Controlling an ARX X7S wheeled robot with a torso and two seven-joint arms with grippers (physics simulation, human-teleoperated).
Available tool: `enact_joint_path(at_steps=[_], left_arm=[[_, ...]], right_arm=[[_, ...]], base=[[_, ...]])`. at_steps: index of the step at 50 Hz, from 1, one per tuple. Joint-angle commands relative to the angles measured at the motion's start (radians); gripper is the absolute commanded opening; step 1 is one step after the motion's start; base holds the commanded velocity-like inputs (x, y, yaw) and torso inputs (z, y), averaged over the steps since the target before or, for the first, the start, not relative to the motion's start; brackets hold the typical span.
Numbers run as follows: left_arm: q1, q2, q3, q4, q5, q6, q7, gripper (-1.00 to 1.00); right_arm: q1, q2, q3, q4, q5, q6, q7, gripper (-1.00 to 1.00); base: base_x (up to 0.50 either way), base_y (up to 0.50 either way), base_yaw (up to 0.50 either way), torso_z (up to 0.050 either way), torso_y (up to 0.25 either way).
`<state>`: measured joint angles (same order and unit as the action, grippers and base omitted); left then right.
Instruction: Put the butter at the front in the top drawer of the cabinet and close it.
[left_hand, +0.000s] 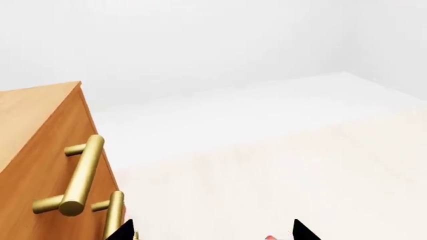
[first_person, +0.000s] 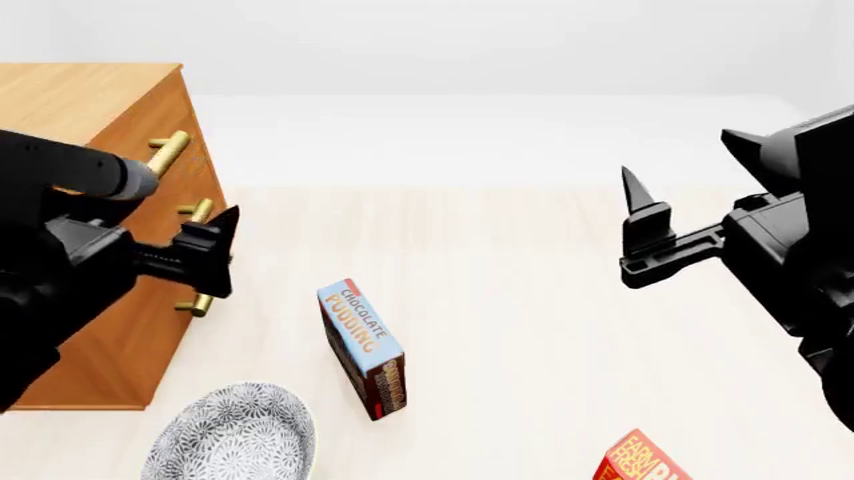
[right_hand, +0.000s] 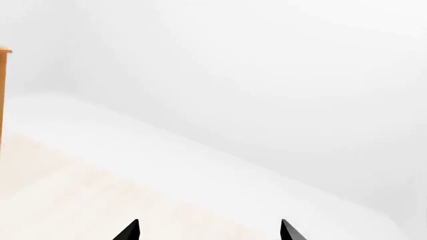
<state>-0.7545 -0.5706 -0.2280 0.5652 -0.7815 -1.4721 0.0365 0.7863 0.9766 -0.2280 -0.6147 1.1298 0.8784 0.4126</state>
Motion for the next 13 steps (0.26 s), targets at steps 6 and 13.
enact_joint_path(at_steps=[6,13], left_arm=[[0.046,-0.051,-0.329,0.254,-0.49,-0.077,-0.203,1.0],[0.071,-0.087,-0.445,0.265,-0.679,-0.05,-0.298,1.0]], right_arm=[[-0.042,0.139,0.189,-0.174,0.331,0.025,0.238,1.0],[-0.138,0.273,0.372,-0.239,0.482,-0.011,0.323,1.0]], base=[[0.0,0.0,0.0,0.0,0.0],[0.0,0.0,0.0,0.0,0.0]])
